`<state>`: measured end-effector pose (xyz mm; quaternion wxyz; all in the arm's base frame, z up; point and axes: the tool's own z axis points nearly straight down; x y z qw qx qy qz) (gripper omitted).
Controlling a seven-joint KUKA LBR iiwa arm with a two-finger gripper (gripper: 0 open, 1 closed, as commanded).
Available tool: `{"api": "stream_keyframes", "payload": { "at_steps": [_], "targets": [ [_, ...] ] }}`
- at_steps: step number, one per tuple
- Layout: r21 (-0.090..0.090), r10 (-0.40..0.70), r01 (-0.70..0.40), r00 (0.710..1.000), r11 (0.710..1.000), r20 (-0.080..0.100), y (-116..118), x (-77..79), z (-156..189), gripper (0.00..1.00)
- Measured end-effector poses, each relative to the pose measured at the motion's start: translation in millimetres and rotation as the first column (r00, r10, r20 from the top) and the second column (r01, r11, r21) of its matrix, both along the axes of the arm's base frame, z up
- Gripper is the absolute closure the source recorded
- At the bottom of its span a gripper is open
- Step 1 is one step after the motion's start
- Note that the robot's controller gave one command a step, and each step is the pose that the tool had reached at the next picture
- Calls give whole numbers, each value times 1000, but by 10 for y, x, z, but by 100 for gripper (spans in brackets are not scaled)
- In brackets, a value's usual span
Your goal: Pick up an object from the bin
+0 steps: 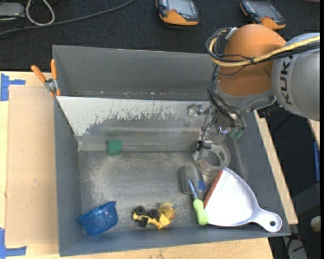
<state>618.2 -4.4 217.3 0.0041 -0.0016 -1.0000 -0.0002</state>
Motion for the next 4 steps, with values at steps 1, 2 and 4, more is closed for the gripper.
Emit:
{"api": "stream_keyframes", "payload": {
  "at_steps": [1,2,4],
  "targets": [
    [0,0,0,1000,1000,8,0,10,51,0],
    [1,-84,84,996,996,7,-147,-390,-993,0],
    [2,-45,45,999,999,-4,-132,-901,-1057,0]
  ]
}}
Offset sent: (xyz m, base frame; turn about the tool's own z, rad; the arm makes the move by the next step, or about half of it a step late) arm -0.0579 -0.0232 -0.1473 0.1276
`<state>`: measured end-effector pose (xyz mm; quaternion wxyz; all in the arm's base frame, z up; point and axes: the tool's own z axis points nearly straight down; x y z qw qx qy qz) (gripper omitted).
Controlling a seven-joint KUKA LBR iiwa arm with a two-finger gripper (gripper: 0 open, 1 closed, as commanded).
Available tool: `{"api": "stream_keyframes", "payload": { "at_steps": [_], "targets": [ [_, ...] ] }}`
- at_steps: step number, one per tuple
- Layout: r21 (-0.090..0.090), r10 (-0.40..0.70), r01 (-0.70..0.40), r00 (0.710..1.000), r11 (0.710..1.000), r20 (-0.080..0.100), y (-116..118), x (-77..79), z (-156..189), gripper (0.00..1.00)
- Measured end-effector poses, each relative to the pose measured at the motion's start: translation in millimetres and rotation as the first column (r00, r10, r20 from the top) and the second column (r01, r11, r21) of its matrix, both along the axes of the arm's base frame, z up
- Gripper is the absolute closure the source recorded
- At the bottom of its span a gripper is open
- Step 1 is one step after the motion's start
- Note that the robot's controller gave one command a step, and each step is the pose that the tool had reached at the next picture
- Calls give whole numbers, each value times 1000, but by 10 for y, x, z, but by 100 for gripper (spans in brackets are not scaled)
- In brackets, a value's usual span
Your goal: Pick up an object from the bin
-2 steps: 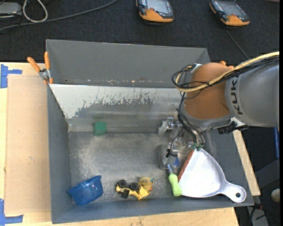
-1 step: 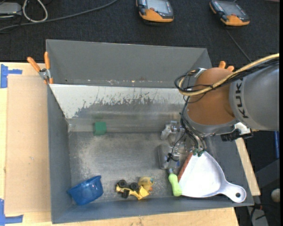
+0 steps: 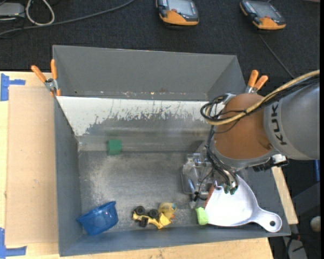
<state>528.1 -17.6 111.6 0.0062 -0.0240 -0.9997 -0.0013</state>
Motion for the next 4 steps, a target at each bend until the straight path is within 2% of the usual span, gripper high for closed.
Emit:
{"api": "stream_keyframes", "payload": {
  "at_steps": [1,2,3,4],
  "targets": [
    [1,-136,136,991,991,13,-77,136,-298,0],
    [0,-87,87,996,996,3,-65,189,-413,100],
    [0,-87,87,996,996,3,-65,188,-411,100],
    [1,-86,86,996,996,-6,-64,164,-5,100]
  ]
}}
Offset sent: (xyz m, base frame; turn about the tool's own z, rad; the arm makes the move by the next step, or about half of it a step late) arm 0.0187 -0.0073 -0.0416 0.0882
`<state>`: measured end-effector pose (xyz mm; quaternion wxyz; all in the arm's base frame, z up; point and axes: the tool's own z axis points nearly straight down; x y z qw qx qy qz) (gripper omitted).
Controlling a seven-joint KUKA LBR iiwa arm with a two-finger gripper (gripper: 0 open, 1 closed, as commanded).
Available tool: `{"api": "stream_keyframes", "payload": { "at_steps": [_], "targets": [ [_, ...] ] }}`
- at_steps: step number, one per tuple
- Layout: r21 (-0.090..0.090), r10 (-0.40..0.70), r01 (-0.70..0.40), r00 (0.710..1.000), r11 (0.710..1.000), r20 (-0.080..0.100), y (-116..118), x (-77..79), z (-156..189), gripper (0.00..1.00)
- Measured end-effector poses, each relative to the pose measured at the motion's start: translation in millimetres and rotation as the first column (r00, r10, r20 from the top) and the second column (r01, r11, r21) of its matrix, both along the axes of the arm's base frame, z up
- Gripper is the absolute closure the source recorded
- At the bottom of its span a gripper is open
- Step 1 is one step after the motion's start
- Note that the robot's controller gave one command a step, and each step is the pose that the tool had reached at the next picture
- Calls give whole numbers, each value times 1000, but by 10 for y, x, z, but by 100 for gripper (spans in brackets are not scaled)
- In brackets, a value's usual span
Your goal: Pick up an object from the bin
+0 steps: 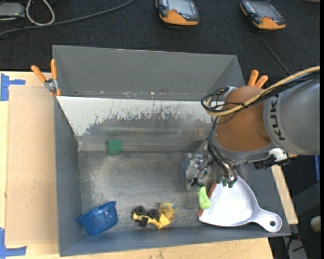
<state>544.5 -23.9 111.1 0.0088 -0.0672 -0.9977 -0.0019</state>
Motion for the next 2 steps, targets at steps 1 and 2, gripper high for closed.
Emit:
{"api": "stream_keyframes", "payload": {
  "at_steps": [1,2],
  "targets": [
    [1,0,0,1000,1000,-2,0,-5,380,100],
    [0,1,-1,1000,1000,2,-1,7,722,100]
  ]
}}
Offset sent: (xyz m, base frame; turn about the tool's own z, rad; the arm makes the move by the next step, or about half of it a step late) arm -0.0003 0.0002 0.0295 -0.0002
